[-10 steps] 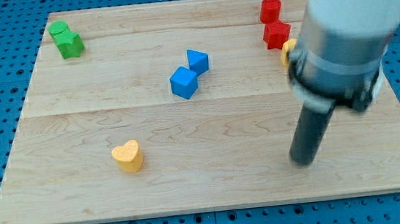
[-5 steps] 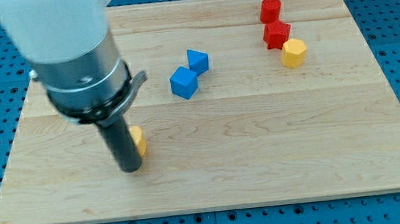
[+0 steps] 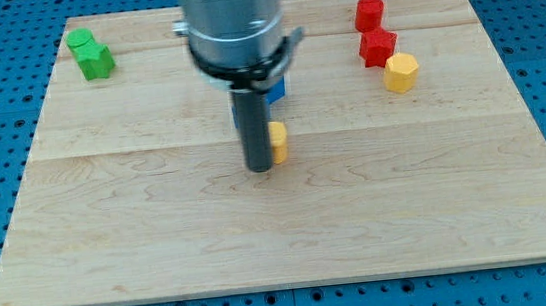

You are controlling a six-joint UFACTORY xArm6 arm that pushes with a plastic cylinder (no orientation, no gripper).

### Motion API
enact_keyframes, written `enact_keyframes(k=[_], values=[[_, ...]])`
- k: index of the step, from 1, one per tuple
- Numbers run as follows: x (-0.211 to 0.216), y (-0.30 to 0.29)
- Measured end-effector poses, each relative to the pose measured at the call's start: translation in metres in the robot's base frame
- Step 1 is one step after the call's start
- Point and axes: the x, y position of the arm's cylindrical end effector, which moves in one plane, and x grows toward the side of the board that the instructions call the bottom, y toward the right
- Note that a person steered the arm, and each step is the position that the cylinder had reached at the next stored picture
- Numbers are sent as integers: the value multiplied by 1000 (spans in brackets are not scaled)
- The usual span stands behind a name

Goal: Move the yellow heart closer to the yellow hexagon

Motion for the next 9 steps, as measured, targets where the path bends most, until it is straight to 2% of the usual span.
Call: enact_keyframes(k=[1, 2, 3, 6, 7, 9], values=[[2, 7], [2, -43], [-25, -25], [-26, 115], [-19, 119], [-36, 143]])
